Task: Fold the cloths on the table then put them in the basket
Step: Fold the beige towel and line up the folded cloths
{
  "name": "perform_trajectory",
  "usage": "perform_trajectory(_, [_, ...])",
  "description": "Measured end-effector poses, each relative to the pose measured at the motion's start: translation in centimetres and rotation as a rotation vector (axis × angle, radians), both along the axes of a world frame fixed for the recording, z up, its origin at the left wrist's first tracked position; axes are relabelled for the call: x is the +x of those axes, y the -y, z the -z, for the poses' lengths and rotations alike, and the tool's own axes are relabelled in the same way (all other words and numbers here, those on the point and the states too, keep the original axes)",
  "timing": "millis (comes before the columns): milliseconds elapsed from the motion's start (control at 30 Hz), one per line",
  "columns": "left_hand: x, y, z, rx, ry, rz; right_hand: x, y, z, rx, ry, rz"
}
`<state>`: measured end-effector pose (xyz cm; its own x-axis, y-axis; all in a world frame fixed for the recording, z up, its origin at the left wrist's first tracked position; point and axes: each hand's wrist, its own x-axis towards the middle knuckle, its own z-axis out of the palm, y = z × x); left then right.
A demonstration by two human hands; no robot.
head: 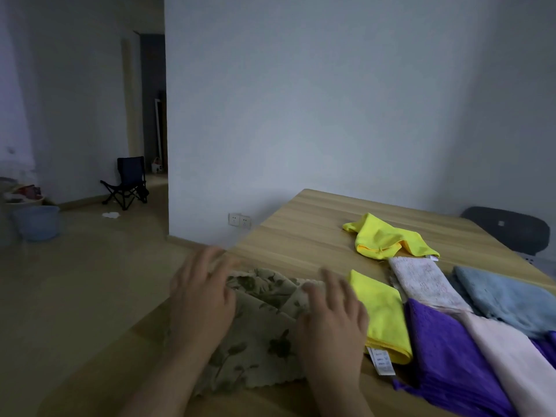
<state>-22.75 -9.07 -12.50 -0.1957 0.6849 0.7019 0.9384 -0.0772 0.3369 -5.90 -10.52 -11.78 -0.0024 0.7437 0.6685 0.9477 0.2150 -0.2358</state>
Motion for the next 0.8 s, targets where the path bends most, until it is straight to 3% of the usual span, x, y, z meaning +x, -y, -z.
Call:
perform_trajectory(100, [1.1, -0.5, 1.2, -0.393, -0.053, 0.266, -0.9, 0.2, 0.1, -0.324, 0.110, -0.182])
perform_trajectory(167, [1.1, -1.1, 2.3, -0.693, -0.127, 0.241, -0.7, -0.2, 0.3, -0.468, 0.079, -0.193])
perform_trajectory(233, [0.6, -1.5, 2.2, -0.812, -0.121, 0.256, -0.5, -0.4, -0.3, -0.518, -0.035, -0.209])
perform_trajectory(333, [-0.6, -1.1, -0.2, -0.928, 0.112, 0.346, 0.1, -0.7, -0.9, -0.709, -0.215, -0.294])
perform_trajectory(400, [-1.2, -0.9, -1.7, -0.932, 0.250, 0.312, 0.2, -0.6, -1.0, -0.685, -0.172, -0.240])
perform_trajectory(500, [-1.4, -0.8, -2.4, -0.650, -0.124, 0.145, 0.1, -0.2, -0.9, -0.418, -0.040, -0.130])
perform_trajectory(567, [-1.1, -1.0, -1.7, -0.527, -0.229, 0.130, -0.2, 0.0, -0.8, -0.407, 0.029, -0.205])
perform_trajectory(667, [-1.5, -1.8, -0.3, -0.758, -0.250, 0.100, -0.4, 0.0, -0.3, -0.591, 0.061, -0.251])
perform_trajectory(800, [-2.6, -3.2, 1.0, -0.941, -0.061, 0.046, -0.4, -0.1, -0.2, -0.549, 0.008, -0.150])
